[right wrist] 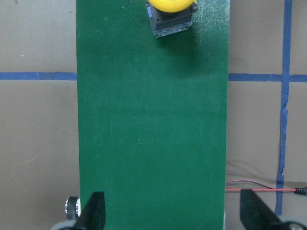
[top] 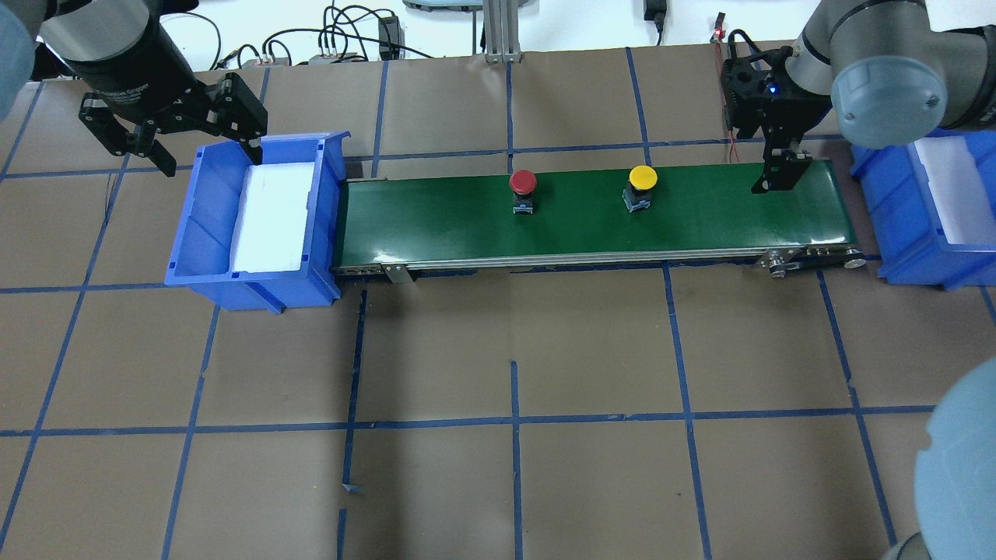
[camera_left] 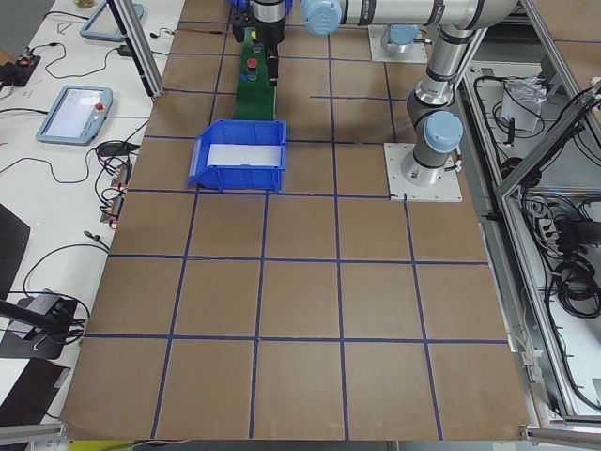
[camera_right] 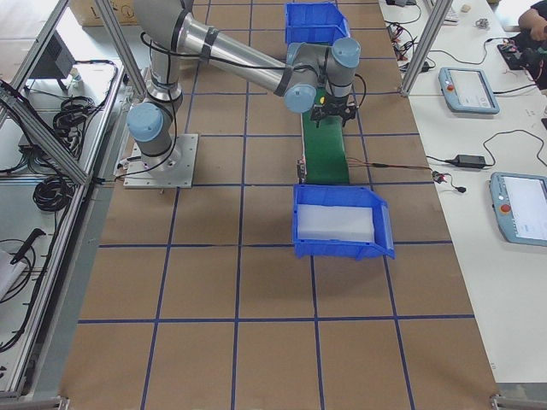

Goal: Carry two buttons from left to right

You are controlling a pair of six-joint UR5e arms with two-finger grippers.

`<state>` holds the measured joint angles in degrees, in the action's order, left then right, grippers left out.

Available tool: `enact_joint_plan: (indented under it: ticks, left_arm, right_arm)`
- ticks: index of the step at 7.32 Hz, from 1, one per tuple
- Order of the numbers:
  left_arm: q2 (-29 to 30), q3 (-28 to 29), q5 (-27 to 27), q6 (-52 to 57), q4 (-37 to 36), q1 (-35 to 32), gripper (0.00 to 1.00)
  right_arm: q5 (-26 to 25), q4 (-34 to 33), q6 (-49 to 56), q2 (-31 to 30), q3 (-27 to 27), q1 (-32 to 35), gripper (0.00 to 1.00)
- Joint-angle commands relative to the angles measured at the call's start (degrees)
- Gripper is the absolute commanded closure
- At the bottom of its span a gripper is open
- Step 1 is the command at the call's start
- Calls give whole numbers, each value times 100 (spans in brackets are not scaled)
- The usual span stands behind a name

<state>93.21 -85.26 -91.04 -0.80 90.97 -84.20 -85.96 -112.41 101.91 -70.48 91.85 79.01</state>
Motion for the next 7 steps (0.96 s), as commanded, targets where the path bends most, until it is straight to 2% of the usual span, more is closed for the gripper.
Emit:
enact_joint_plan:
  ticks: [1, 7]
  left_arm:
    - [-4, -17, 7, 10, -1, 0, 0]
    - [4, 35, 7, 45, -1, 0, 0]
  right_arm:
    - [0, -9, 4, 8, 0, 0, 0]
    - [9, -9, 48, 42, -70, -9, 0]
